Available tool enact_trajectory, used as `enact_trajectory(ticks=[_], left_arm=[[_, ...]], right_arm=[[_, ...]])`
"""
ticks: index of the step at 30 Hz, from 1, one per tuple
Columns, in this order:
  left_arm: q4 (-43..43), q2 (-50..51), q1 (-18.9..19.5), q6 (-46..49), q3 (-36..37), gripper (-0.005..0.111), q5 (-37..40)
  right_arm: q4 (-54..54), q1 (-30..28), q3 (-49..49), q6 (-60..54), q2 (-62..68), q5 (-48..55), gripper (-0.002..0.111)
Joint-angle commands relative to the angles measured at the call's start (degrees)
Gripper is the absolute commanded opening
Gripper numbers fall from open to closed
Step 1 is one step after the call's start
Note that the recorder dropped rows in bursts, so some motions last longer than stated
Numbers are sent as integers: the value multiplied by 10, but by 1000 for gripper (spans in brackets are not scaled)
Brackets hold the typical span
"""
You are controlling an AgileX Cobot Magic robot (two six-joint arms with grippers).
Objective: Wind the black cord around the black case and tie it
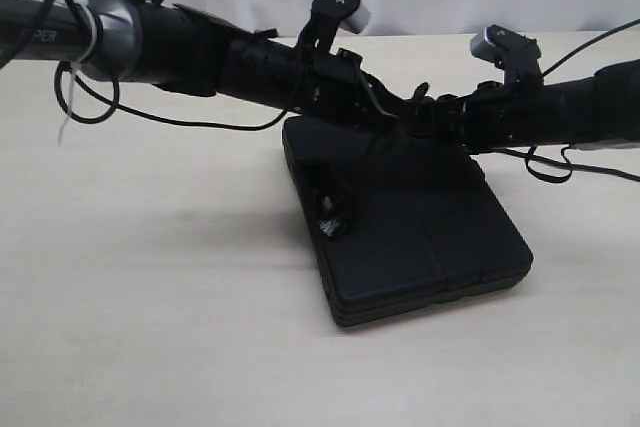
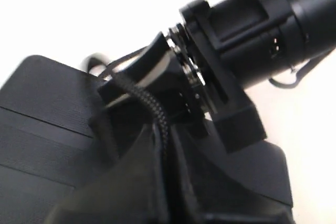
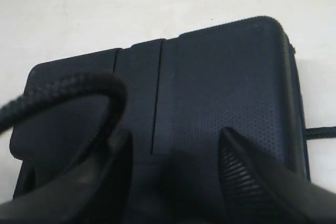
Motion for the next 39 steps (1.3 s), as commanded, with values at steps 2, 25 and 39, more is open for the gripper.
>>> enact_trajectory(ticks=[2, 25, 39], left_arm=[[1, -14, 34, -24, 2, 0, 79], [51, -14, 66, 10, 2, 0, 157], [53, -14, 66, 21, 2, 0, 176]], right_arm=[[-12, -2, 6, -5, 2, -16, 49], [-28, -137, 45, 63, -71, -37, 49], [-842, -159, -91, 709, -66, -32, 49]])
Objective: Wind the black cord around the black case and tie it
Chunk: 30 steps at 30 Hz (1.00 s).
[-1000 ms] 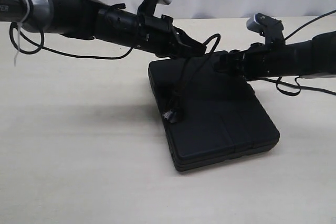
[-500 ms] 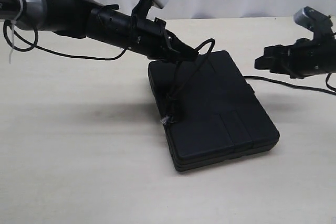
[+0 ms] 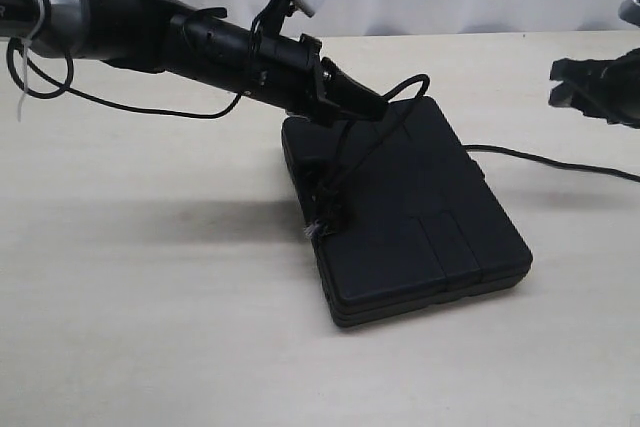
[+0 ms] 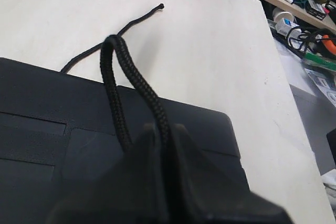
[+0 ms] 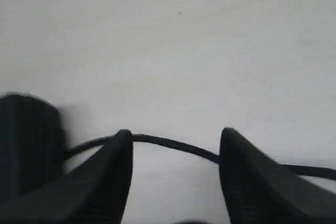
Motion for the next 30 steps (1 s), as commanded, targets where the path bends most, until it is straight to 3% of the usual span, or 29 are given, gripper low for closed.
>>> enact_trajectory(ticks=[1, 3, 4, 8, 11, 15, 20, 26, 30], left_arm=[[-4, -7, -1, 4, 2, 0, 7], [-4, -7, -1, 5, 2, 0, 7], [-4, -7, -1, 5, 2, 0, 7], [-3, -7, -1, 5, 2, 0, 7], [-1, -7, -1, 5, 2, 0, 9], [-1, -7, -1, 6, 2, 0, 7], [0, -7, -1, 16, 2, 0, 8], [1, -7, -1, 19, 2, 0, 8], [1, -7, -1, 19, 2, 0, 8]], right_arm=[[-592, 16, -67, 427, 3, 85, 49], [-739, 35, -88, 506, 10, 138, 49], [-772, 51, -94, 489, 14, 156, 49], [-773, 101, -98, 289, 28, 167, 49], [-791, 137, -98, 244, 49, 143, 49], [-884, 153, -135, 385, 104, 156, 47], [-869, 152, -212, 327, 180, 248, 42], [-766, 152, -213, 183, 197, 225, 42], [-777, 152, -213, 187, 200, 196, 42]])
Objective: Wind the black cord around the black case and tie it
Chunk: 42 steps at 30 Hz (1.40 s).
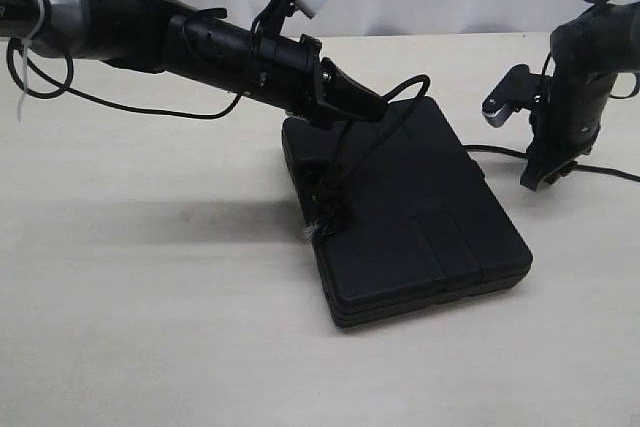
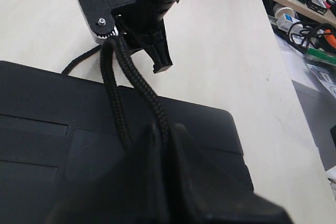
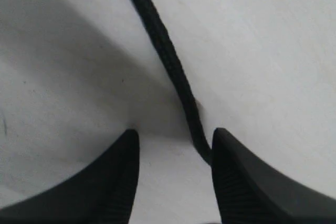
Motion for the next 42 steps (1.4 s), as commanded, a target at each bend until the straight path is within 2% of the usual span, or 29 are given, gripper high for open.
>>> enact_trajectory(ticks=[1, 8, 10, 14, 17, 20, 22, 25, 30, 36, 42], left_arm=[[-1, -7, -1, 4, 2, 0, 7], [-1, -7, -1, 4, 2, 0, 7], [-1, -7, -1, 4, 2, 0, 7], [-1, -7, -1, 4, 2, 0, 7], [-1, -7, -1, 4, 2, 0, 9], [-1, -7, -1, 4, 2, 0, 11], [-1, -7, -1, 4, 2, 0, 12], [-1, -7, -1, 4, 2, 0, 22], [-1, -7, -1, 5, 2, 0, 22], [-1, -7, -1, 5, 2, 0, 23], [-1, -7, -1, 7, 2, 0, 23]], right_arm=[[-7, 0, -6, -5, 4, -33, 42], [-15, 0, -6, 18, 38, -45, 40], [-21, 0, -6, 12, 56, -28, 32], [2, 0, -6, -49, 89, 18, 5], [90, 0, -6, -130, 107, 42, 4], [165, 0, -6, -200, 113, 124, 4], [136, 0, -6, -177, 113, 177, 4], [35, 0, -2, -63, 113, 252, 4], [4, 0, 58, -22, 93, 255, 4], [-18, 0, 63, 34, 55, 233, 4], [40, 0, 63, 38, -11, 198, 4]])
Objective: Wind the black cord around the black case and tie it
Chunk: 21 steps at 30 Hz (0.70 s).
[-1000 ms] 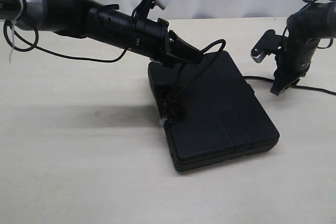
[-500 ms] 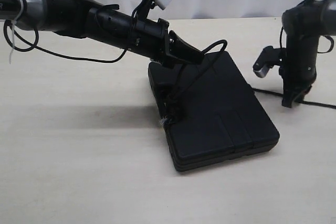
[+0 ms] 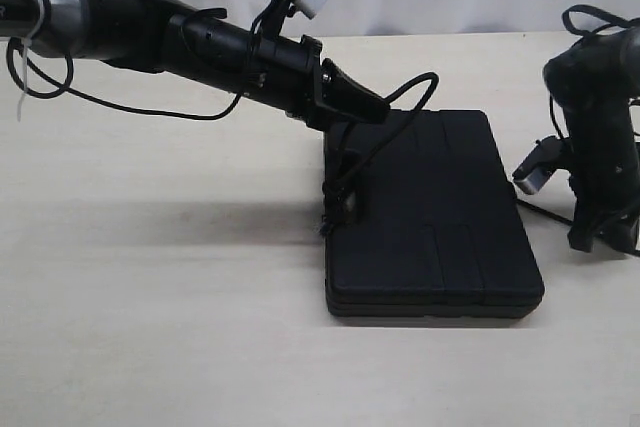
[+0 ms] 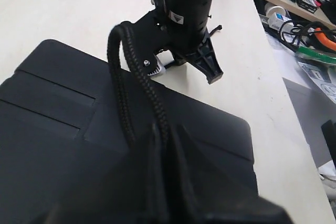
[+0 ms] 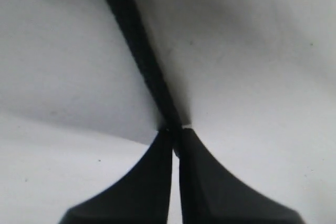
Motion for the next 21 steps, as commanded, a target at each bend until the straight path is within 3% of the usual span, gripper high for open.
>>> enact_trajectory(ticks=[1, 6, 15, 21], left_arm=[[-2, -7, -1, 5, 2, 0, 9], [-2, -7, -1, 5, 2, 0, 11], [-2, -7, -1, 5, 2, 0, 21], [-2, -7, -1, 5, 2, 0, 21]], right_arm=[[97, -5, 11, 6, -34, -50, 4], [184, -5, 11, 0, -84, -49, 4], [191, -5, 11, 39, -162, -79, 4], [324, -5, -3, 41, -189, -70, 4]])
